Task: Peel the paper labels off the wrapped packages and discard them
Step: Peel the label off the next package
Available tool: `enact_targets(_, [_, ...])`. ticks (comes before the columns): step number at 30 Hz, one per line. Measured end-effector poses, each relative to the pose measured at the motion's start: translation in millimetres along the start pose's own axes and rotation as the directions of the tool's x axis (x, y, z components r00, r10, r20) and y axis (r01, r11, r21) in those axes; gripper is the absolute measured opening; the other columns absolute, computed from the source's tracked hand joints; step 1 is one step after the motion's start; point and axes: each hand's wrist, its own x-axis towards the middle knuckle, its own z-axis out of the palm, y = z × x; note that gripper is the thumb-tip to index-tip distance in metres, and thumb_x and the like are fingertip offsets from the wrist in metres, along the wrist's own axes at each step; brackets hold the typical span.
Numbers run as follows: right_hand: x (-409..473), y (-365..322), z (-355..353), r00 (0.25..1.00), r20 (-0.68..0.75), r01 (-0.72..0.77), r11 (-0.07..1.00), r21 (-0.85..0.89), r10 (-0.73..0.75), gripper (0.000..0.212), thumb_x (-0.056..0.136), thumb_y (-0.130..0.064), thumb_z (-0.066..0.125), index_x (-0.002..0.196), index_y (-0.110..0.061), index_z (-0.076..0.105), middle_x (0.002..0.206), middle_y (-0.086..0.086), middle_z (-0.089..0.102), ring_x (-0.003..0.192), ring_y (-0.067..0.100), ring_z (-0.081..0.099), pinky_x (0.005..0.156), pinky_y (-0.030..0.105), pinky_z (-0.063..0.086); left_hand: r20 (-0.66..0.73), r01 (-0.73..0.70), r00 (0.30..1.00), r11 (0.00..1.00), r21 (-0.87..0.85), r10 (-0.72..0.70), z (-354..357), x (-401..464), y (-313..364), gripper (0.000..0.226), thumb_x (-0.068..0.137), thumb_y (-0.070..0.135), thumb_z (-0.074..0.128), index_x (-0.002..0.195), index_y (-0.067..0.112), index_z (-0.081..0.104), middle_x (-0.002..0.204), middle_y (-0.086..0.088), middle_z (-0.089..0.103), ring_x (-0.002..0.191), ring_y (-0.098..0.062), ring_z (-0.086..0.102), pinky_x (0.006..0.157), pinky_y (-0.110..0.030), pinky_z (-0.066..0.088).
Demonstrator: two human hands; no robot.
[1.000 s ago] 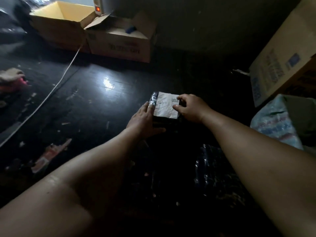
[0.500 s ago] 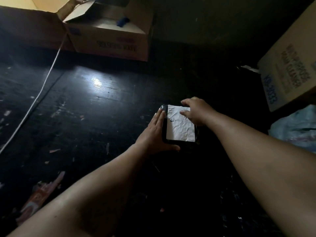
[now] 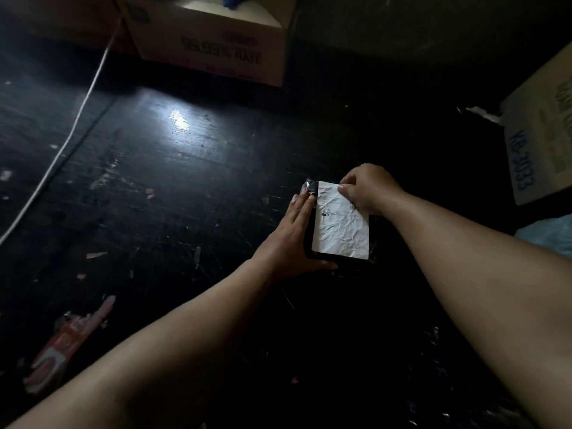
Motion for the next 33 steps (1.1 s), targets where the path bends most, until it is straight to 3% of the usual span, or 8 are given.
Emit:
enact_targets(3, [-2,-4,-2,1.000,-0.017,0.003,1.000,0.005,-0.003,0.011,0.087,-0.034,0.066,0.090,-0.024,0.071,0.090,-0.001,0.070,0.080,0.014,0.063,0.069,0.027,0.049,0.020,0.015,1.000,1.000,0.000,-0.015,-1,0,1,0.140,0.058,0.069,0.081,0.157,0.019,-0.004,0.162,0.013,-0.019,0.147,-0.006,-0.019,0.122,-0.045,0.012])
enact_targets(7, [-5,-4,-3,1.000,-0.028,0.012,0.999,0.049,-0.010,0.010,0.087,-0.031,0.068,0.089,-0.021,0.069,0.087,0.000,0.069,0.081,0.017,0.065,0.078,0.036,0.056,0.036,0.032,0.999,0.999,0.000,-0.032,-3,-1,3,0.142,0.056,0.069,0.082,0.157,0.020,-0.006,0.162,0.015,-0.021,0.147,-0.004,-0.020,0.120,-0.037,0.008])
enact_targets(15, [-8,1,-2,0.976,-0.135,0.169,0.986,-0.012,-0.169,0.012,0.092,-0.029,0.059,0.091,-0.021,0.068,0.097,-0.002,0.057,0.087,0.016,0.056,0.074,0.031,0.045,0.008,0.034,0.999,0.999,0.016,-0.034,-1,-1,1,0.140,0.058,0.066,0.083,0.157,0.018,-0.003,0.163,0.013,-0.016,0.149,-0.007,-0.012,0.122,-0.043,0.016])
enact_targets(20, [-13,9,1,0.960,-0.187,0.224,0.972,0.068,-0.208,0.013,0.092,-0.027,0.059,0.095,-0.018,0.068,0.098,-0.002,0.053,0.090,0.016,0.055,0.074,0.028,0.042,0.028,0.039,0.999,0.999,-0.001,-0.039,-2,1,1,0.139,0.056,0.067,0.083,0.157,0.024,-0.003,0.162,0.018,-0.016,0.150,-0.007,-0.009,0.120,-0.048,0.021])
enact_targets(22, [-10,10,3,0.972,-0.156,0.190,0.980,0.066,-0.177,0.015,0.092,-0.027,0.060,0.103,-0.019,0.067,0.104,-0.001,0.053,0.096,0.018,0.055,0.076,0.028,0.041,0.034,0.033,0.999,0.999,-0.009,-0.033,-2,2,3,0.138,0.056,0.067,0.083,0.156,0.026,-0.003,0.161,0.019,-0.016,0.150,-0.007,-0.011,0.120,-0.049,0.021])
enact_targets(26, [0,3,0,0.992,-0.028,0.122,0.991,-0.056,-0.124,0.039,0.092,-0.026,0.061,0.131,-0.021,0.057,0.128,0.006,0.052,0.114,0.024,0.054,0.090,0.031,0.043,0.041,0.024,0.999,1.000,-0.014,-0.023,-1,2,6,0.140,0.055,0.073,0.080,0.156,0.026,-0.005,0.161,0.019,-0.018,0.148,-0.007,-0.017,0.121,-0.048,0.016])
enact_targets(30, [0,-9,-6,0.997,0.016,0.071,0.986,-0.154,-0.069,0.016,0.092,-0.025,0.061,0.103,-0.018,0.070,0.105,0.004,0.067,0.090,0.019,0.061,0.073,0.029,0.045,0.035,0.048,0.998,0.998,-0.040,-0.047,2,3,7,0.143,0.054,0.077,0.077,0.156,0.026,-0.010,0.158,0.022,-0.025,0.148,-0.010,-0.021,0.120,-0.054,0.015])
enact_targets(33, [-5,-10,-6,0.989,-0.048,0.128,0.965,-0.228,-0.143,0.007,0.090,-0.022,0.063,0.094,-0.020,0.069,0.101,0.002,0.065,0.086,0.020,0.061,0.069,0.029,0.045,0.020,0.063,0.998,0.997,-0.050,-0.062,4,4,6,0.142,0.053,0.076,0.078,0.157,0.026,-0.006,0.160,0.021,-0.020,0.150,-0.012,-0.012,0.120,-0.053,0.020])
